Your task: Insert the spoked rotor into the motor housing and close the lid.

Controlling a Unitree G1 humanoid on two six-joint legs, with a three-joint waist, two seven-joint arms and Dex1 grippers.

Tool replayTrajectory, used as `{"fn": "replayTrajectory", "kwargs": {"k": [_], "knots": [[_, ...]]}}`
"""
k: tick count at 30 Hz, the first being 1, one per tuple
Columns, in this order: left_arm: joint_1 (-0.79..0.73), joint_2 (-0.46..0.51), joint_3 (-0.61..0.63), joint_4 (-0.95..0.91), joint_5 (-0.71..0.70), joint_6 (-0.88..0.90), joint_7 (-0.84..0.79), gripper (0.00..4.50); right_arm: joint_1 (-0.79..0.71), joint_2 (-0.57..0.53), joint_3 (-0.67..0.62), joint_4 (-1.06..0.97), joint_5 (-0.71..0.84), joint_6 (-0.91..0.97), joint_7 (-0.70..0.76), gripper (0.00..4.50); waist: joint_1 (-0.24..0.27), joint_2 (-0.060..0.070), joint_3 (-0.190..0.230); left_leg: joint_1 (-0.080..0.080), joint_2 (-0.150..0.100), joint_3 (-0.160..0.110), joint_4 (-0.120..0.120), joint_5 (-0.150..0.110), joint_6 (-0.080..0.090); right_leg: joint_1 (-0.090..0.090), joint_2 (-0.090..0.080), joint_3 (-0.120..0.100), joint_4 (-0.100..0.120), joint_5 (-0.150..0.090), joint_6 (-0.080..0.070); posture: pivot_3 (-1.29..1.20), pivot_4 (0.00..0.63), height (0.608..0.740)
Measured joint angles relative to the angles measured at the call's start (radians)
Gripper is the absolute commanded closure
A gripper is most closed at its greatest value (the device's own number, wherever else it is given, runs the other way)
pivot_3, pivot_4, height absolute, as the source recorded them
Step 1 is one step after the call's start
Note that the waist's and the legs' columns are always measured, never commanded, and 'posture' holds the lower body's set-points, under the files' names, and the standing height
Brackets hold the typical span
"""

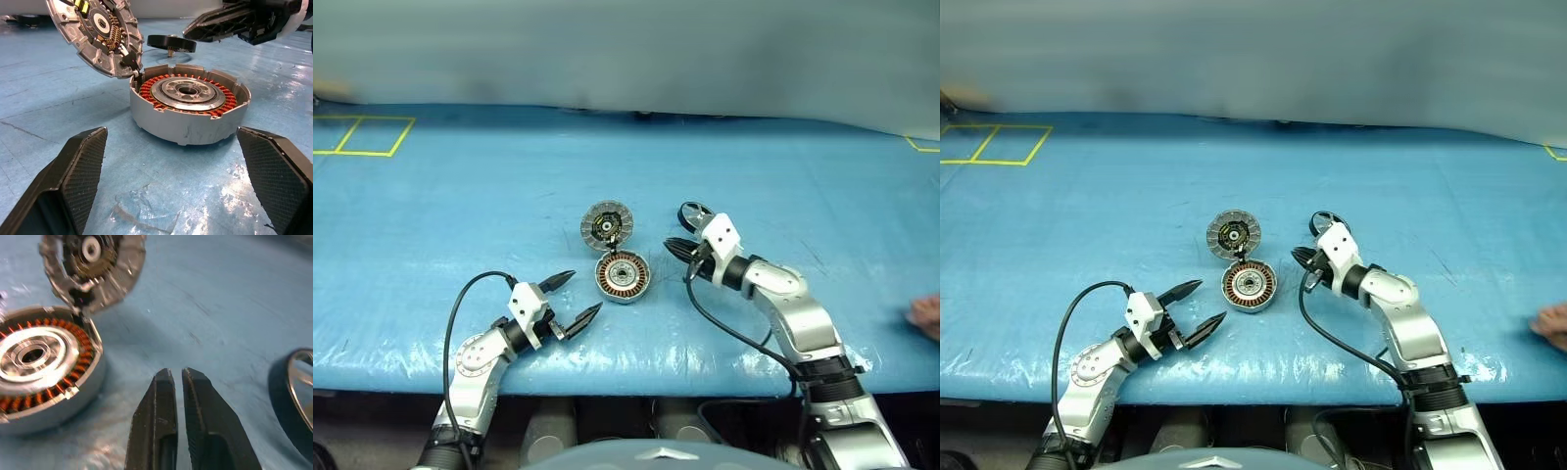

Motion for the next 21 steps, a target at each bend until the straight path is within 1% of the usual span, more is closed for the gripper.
{"fn": "replayTrajectory", "kwargs": {"k": [3,7,14,21], "knots": [[-0.004,0.000,-0.001,0.001,0.000,0.000,-0.001,0.00,0.000,-0.009,-0.031,0.036,-0.021,0.000,-0.042,2.28,-0.004,0.000,0.000,0.000,0.000,0.000,0.000,0.000,0.000,0.000,0.000,0.000,0.000,0.000,0.000,0.00,0.150,0.740],[-0.014,0.001,-0.001,0.008,0.000,0.000,-0.001,0.00,-0.026,-0.007,-0.041,0.090,-0.036,-0.003,-0.079,2.28,-0.004,0.000,0.000,0.000,0.000,0.001,0.000,0.000,0.000,0.000,0.000,0.000,0.000,0.000,0.000,0.00,0.150,0.740],[-0.021,0.000,-0.002,0.018,0.001,-0.001,0.000,0.00,-0.124,0.009,-0.058,0.234,-0.056,-0.054,-0.122,2.28,-0.003,0.000,0.000,0.000,0.000,0.000,0.000,0.000,0.000,0.000,0.000,0.000,0.000,0.000,0.000,0.00,0.150,0.740],[-0.009,0.001,-0.001,0.018,0.001,-0.002,0.002,0.00,-0.125,0.013,-0.058,0.257,-0.057,-0.069,-0.122,2.28,-0.002,0.000,0.000,0.000,0.000,0.000,0.000,0.000,0.001,0.000,0.000,0.000,0.000,0.000,0.001,0.00,0.150,0.740]]}}
